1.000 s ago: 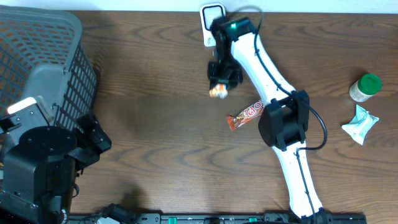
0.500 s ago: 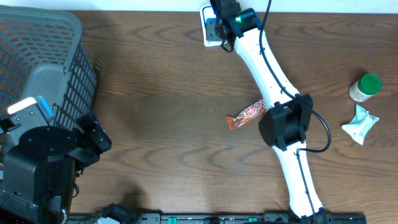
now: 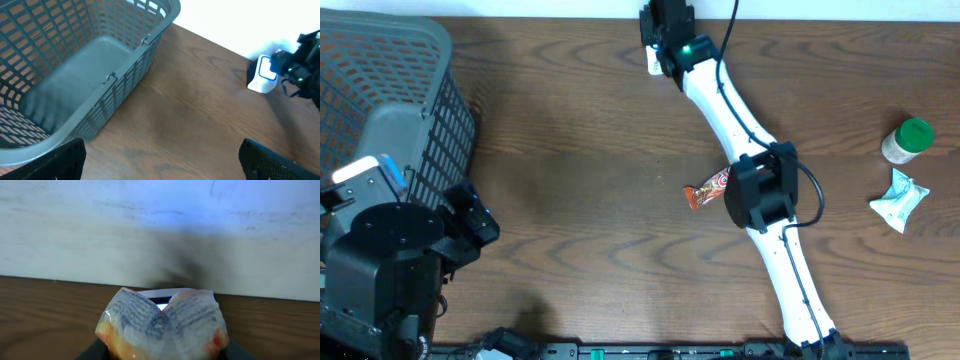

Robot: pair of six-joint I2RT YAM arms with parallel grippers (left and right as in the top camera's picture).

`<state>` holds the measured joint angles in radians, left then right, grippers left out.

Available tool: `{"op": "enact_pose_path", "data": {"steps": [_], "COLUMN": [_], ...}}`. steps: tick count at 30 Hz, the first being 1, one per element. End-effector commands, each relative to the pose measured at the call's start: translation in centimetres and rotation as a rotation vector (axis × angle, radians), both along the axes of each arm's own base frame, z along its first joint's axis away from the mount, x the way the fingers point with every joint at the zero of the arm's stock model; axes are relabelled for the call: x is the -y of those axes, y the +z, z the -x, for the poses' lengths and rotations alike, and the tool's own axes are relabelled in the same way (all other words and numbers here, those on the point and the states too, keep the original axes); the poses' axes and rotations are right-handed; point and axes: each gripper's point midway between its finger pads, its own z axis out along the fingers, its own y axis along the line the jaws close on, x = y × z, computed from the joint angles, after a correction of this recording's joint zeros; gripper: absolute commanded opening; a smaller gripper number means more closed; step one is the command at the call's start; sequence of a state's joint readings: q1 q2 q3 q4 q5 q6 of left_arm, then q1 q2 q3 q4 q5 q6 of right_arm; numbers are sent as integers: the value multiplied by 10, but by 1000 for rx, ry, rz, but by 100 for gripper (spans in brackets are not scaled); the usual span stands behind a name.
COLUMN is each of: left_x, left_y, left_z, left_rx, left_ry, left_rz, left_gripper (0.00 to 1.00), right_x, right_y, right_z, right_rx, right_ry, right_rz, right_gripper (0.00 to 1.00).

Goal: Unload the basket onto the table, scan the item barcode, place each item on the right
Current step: 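Hold the orange packet against the scanner face with the right gripper, then carry the orange packet right and release it beside the jar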

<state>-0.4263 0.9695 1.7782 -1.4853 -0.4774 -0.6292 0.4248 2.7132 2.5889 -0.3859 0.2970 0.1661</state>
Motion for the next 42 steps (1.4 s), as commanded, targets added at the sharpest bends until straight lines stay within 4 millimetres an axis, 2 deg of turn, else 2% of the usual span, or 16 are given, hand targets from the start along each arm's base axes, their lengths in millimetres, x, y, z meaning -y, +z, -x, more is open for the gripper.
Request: {"op": "enact_pose_path", "data": {"steps": [1,8,18,21,23,26,28,31,34,42], "left_x": [-2,-2,-2,-2,-2,-2,-2,-2,-2,-2], "left_y": [1,1,1,1,1,1,1,1,1,1], "left_z": [0,0,0,0,0,0,0,0,0,0], "left_rx": [4,4,4,4,4,4,4,4,4,4], "left_ry": [14,14,14,14,14,14,14,14,14,14], "left_rz": [-3,-3,-3,-3,-3,-3,-3,-3,-3,-3], "left_gripper": [98,98,98,98,98,98,98,98,98,98], "right_x": [6,5,29,38,57,83,104,137,177,293], "right_y": [-9,-26,-40,-34,1,35,49,58,53,3], "right_z": [-11,-15,-17,-10,3,23,36,55,78,138], "right_rx": [52,59,8,-26,-57,-116,-165,-244,-361,-712], "right_ry": [-29,-29,-65,-90,-132,-157,-176,-212,-276,-477], "right_rz": [44,47,78,110,147,177,198,225,238,259], "right_gripper": [34,34,36,36,36,36,35,35,34,36]}}
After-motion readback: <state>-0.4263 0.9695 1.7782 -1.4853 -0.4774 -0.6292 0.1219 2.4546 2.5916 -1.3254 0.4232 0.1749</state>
